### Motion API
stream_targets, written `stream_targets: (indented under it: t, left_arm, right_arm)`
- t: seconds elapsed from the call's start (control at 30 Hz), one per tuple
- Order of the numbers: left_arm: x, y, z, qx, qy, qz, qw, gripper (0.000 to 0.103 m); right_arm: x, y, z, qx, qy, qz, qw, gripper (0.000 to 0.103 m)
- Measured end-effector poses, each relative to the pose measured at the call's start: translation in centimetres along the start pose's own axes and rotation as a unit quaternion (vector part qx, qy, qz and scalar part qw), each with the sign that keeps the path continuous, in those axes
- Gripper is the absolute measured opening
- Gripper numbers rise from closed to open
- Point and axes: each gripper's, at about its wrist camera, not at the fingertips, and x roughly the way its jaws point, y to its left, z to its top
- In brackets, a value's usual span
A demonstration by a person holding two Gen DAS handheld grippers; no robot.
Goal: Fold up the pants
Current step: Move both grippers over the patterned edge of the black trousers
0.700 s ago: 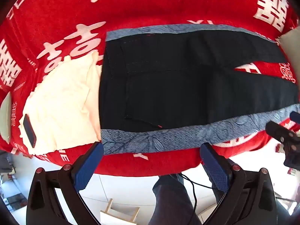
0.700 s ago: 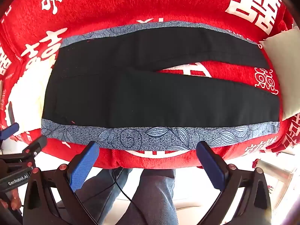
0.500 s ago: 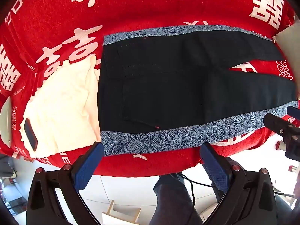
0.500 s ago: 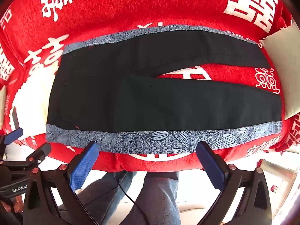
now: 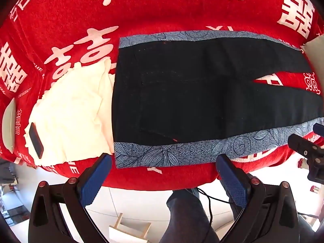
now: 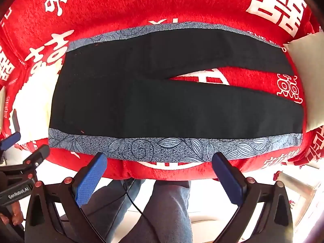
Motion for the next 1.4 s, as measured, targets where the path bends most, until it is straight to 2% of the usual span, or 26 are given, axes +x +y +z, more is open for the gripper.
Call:
stream_targets:
  t: [0.2, 0.77, 1.17, 1.4]
  left_arm:
    - [-0.3, -0.3, 0.6, -0.005, 0.000, -0.004, 1.0000, 0.103]
    - [-0.9, -3.0, 2.2, -0.009, 0.011, 0.025, 0.9996, 0.103]
    - [-2.8, -6.3, 2.0, -0.059, 0.009, 0.058, 0.9965, 0.103]
    - [-3.2, -7.3, 1.7, -0.065, 0.008, 0.070, 0.9954, 0.103]
  right_arm:
    - [0.0, -0.7, 0.4, 0.001, 0.003, -0.002, 1.000, 0.103]
    - [0.8, -3.1, 2.0, -0.012, 0.025, 0.014, 1.000, 0.103]
    - [0.6, -5.9, 3.4, -0.060, 0.038, 0.031, 0.997, 0.103]
    - [1.0, -6.9, 3.4, -0.068, 0.044, 0.031, 0.996, 0.103]
